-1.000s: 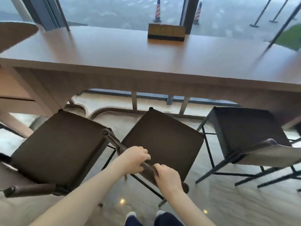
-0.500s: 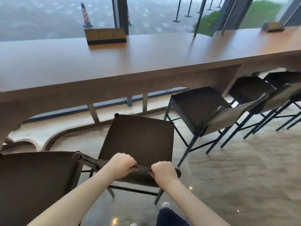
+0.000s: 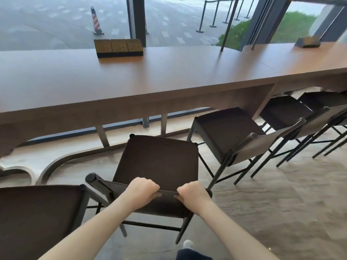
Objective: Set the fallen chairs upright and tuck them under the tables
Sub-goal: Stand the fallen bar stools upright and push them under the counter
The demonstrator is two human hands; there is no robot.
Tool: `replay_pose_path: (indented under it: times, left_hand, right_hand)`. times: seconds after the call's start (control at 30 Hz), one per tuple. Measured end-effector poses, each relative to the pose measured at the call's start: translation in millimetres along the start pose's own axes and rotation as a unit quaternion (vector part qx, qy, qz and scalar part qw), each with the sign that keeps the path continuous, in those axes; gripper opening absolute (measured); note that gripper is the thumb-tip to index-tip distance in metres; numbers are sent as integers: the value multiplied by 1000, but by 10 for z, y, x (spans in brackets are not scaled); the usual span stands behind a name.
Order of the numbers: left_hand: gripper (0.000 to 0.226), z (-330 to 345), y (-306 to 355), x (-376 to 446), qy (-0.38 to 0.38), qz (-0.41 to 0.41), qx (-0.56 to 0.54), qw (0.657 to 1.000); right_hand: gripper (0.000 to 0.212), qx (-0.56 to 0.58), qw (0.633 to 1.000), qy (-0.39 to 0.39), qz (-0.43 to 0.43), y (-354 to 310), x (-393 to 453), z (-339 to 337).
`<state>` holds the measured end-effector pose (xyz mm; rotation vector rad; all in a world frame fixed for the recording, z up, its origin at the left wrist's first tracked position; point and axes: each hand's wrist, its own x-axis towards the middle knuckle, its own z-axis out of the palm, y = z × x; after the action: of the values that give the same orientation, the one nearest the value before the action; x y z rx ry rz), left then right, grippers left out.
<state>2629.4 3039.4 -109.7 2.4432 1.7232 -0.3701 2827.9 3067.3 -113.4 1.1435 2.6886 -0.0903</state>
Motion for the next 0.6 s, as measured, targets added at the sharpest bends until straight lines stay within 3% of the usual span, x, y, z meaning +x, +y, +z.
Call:
replay_pose_path:
  times: [0.33, 0.47, 0.6]
  left_hand:
    - [36, -189, 89, 437, 15, -27, -22, 999]
    - [36, -202, 189, 568, 14, -35, -19, 999]
    - [36, -209, 299, 692, 10, -54, -7, 998]
  right_hand:
    - [32, -78, 992, 48, -86, 603, 279, -102]
    - [49, -110, 990, 33, -86, 862, 375, -14]
    - [47, -125, 986, 28, -110, 1026, 392, -60]
